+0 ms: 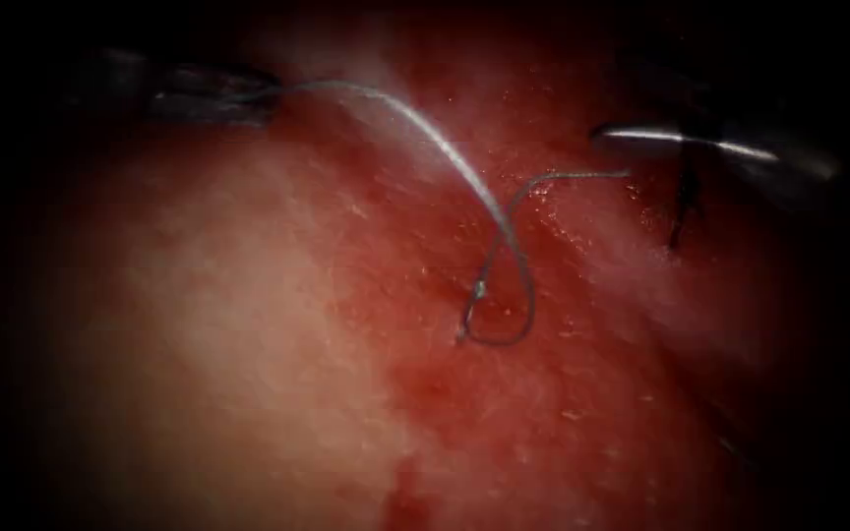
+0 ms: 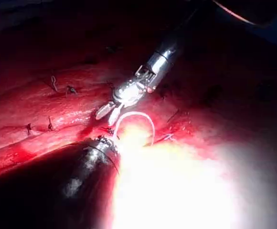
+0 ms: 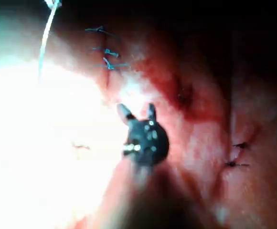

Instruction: Wound Closure

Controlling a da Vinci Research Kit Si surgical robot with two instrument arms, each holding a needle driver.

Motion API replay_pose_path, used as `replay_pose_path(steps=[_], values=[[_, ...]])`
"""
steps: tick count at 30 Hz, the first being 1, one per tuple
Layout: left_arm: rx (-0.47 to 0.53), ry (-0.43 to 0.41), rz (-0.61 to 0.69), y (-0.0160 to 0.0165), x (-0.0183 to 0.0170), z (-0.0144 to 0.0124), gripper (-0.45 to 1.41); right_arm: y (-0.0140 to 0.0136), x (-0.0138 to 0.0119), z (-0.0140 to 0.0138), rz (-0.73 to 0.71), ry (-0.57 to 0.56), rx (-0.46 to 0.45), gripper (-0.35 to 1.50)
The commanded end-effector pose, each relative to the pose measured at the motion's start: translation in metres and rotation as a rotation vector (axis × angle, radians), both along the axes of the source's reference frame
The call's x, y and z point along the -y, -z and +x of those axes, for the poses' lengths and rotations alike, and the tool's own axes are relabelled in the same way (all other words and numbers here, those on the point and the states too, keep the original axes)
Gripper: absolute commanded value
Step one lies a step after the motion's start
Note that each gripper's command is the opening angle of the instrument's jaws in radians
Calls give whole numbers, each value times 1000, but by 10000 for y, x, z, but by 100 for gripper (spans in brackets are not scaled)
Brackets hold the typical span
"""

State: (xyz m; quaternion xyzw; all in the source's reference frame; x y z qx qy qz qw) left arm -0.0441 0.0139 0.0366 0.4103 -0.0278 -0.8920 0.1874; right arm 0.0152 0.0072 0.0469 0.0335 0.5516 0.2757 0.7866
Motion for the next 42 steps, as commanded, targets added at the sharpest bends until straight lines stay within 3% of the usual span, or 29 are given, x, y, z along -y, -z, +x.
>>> replay_pose_path(steps=[1,9,18,24,30,42], values=[[6,0,2,-6,-3,-11,-45,-8,2,17,-9,1,-4,5],[23,13,7,-34,-24,-52,-45,-28,31,40,-43,9,-13,9],[-13,25,-21,-88,-27,-91,-45,-22,58,48,-51,15,-57,17],[-60,15,-19,-128,-10,-104,-45,-16,60,50,-55,45,-129,17],[-89,21,-11,-160,4,-107,-45,-13,55,48,-89,-9,-183,17],[-111,52,3,-189,21,-110,-45,-7,55,49,-36,-91,-246,4]])
